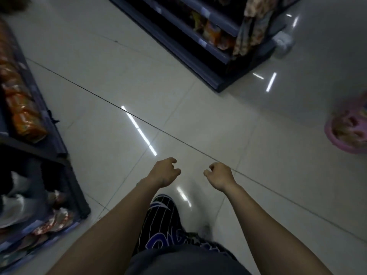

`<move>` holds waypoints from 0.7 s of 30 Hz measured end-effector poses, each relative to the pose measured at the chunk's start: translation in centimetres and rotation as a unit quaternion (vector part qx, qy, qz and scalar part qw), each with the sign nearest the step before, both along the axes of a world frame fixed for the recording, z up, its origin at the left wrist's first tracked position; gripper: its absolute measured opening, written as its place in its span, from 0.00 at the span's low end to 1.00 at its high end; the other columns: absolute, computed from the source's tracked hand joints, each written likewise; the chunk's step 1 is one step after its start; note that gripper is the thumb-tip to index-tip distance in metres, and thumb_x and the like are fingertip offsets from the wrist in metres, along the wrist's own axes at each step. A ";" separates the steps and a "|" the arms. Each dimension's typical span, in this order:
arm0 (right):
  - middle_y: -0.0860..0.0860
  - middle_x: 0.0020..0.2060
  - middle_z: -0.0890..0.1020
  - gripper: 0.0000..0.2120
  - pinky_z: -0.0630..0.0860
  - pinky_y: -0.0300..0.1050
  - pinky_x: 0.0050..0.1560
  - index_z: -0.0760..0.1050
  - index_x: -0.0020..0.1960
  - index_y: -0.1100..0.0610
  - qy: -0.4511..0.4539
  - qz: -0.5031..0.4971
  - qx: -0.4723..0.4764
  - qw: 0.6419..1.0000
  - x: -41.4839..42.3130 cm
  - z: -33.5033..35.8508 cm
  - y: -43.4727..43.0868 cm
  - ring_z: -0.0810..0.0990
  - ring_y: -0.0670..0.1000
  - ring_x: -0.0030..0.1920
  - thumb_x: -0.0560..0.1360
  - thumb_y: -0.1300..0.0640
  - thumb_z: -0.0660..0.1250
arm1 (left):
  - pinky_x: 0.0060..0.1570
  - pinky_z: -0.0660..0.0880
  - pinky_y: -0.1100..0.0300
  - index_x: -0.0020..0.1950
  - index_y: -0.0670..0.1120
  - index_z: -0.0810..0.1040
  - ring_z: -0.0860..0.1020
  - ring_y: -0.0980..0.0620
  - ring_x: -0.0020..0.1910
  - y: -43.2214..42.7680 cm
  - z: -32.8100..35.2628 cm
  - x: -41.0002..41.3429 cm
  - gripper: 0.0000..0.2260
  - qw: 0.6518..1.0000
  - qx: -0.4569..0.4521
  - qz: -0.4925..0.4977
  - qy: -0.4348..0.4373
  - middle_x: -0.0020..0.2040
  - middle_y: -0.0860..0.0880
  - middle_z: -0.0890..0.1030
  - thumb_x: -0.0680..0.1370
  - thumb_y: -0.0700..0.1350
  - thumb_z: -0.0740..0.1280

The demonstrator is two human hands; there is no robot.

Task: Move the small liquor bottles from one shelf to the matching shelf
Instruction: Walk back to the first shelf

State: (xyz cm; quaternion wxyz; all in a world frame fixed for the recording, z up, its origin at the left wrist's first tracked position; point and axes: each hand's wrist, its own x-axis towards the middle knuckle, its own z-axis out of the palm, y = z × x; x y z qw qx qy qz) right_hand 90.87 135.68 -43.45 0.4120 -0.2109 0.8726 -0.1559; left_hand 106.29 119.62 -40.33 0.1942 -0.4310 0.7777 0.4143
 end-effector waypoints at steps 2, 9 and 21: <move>0.57 0.68 0.80 0.27 0.72 0.44 0.62 0.75 0.72 0.59 0.006 0.024 -0.002 1.000 -3.9 0.1 -5.4 0.77 0.59 0.67 0.78 0.45 0.66 | 0.61 0.71 0.59 0.77 0.45 0.70 0.76 0.45 0.67 -4.6 0.1 -2.9 0.26 0.999 -0.016 0.029 0.004 0.71 0.43 0.77 0.80 0.51 0.67; 0.56 0.69 0.80 0.27 0.71 0.45 0.66 0.75 0.73 0.58 0.022 0.088 -0.006 0.996 -15.7 -0.3 -27.5 0.77 0.58 0.69 0.79 0.45 0.67 | 0.64 0.70 0.57 0.76 0.43 0.71 0.74 0.44 0.69 -24.2 -1.0 -13.0 0.25 0.998 -0.029 0.047 0.009 0.71 0.43 0.77 0.80 0.51 0.67; 0.55 0.64 0.82 0.22 0.70 0.39 0.55 0.78 0.68 0.58 0.053 0.061 -0.139 0.987 -34.6 8.5 -64.9 0.80 0.56 0.63 0.80 0.46 0.66 | 0.57 0.71 0.58 0.73 0.46 0.74 0.77 0.46 0.64 -60.1 6.0 -30.5 0.23 0.986 -0.129 0.085 0.062 0.67 0.45 0.79 0.79 0.52 0.67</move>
